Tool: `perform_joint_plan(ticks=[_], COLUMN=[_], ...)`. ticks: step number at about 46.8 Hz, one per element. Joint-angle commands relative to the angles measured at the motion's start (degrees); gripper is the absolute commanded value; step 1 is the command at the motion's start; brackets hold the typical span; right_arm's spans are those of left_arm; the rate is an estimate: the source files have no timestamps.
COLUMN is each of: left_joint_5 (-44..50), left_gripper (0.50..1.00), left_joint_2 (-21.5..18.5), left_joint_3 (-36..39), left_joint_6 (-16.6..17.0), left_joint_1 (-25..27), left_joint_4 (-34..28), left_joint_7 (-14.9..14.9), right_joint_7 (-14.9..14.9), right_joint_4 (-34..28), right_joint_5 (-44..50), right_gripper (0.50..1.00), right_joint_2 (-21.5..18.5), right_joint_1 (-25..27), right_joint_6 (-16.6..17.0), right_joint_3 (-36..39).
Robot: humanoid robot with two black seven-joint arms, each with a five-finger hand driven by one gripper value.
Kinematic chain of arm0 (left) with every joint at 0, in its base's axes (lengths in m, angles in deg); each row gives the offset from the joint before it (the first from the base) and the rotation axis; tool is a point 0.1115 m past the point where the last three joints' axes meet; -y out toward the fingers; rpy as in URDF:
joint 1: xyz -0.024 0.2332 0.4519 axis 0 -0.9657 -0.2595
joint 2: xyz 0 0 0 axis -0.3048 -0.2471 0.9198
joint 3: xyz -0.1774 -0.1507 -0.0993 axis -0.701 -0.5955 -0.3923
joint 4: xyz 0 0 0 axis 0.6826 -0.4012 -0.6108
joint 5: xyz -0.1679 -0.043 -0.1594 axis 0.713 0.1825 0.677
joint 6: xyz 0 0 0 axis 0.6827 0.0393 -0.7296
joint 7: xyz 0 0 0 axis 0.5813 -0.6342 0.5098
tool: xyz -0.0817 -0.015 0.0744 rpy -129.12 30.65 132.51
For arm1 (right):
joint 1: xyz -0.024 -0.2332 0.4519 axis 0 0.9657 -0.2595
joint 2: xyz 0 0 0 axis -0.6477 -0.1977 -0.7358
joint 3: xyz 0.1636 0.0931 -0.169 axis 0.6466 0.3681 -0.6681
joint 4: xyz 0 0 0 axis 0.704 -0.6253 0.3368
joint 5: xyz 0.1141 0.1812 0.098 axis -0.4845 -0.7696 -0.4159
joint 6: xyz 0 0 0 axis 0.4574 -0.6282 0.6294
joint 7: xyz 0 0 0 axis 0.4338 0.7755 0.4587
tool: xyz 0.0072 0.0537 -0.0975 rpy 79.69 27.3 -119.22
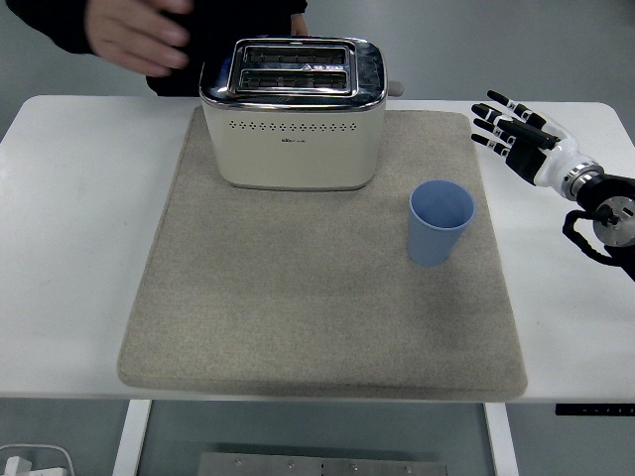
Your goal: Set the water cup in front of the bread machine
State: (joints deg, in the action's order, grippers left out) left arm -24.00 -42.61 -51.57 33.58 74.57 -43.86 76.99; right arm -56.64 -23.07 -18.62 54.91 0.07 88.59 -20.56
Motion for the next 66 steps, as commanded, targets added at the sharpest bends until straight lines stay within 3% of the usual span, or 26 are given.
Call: perform_joint_plan(ticks=[1, 21, 32, 46, 56, 66], left_joint_5=[0.0, 0.0, 0.0, 0.0, -0.1, -0.2], left_gripper=[1.000, 1.000, 1.000, 1.000, 1.000, 1.000], left_joint_2=[0.0, 0.0, 0.0, 0.0, 0.0, 0.0], left_joint_3=[0.0, 0.0, 0.0, 0.0, 0.1, 0.0], left_joint_6=[0.0, 0.0, 0.0, -0.1, -0.1, -0.1], left_joint_1=[0.0, 0.0, 0.1, 0.1, 0.3, 0.9], left_joint_4=[-0.1, -0.1, -0.1, -0.1, -0.1, -0.1], left_joint_7=[0.0, 0.1, 0.1, 0.1, 0.0, 0.0], right_joint_7=[0.0, 0.1, 0.1, -0.1, -3.9, -12.0], right_joint_4=[0.0, 0.0, 0.3, 0.7, 0.7, 3.4], right_joint_5=[0.1, 0.0, 0.0, 3.7, 7.5, 14.1], right_gripper=[0.926, 0.928, 0.928, 0.928, 0.928, 0.928], right_joint_2=[0.0, 0.4, 3.4, 10.9, 15.4, 19.6], right_joint_1=[0.0, 0.3, 1.5, 6.0, 7.0, 8.9], right_joint_6=[0.1, 1.0, 7.9, 20.4, 25.2, 26.6], right_joint_3=[0.0, 0.1, 0.5, 0.4, 0.3, 0.5])
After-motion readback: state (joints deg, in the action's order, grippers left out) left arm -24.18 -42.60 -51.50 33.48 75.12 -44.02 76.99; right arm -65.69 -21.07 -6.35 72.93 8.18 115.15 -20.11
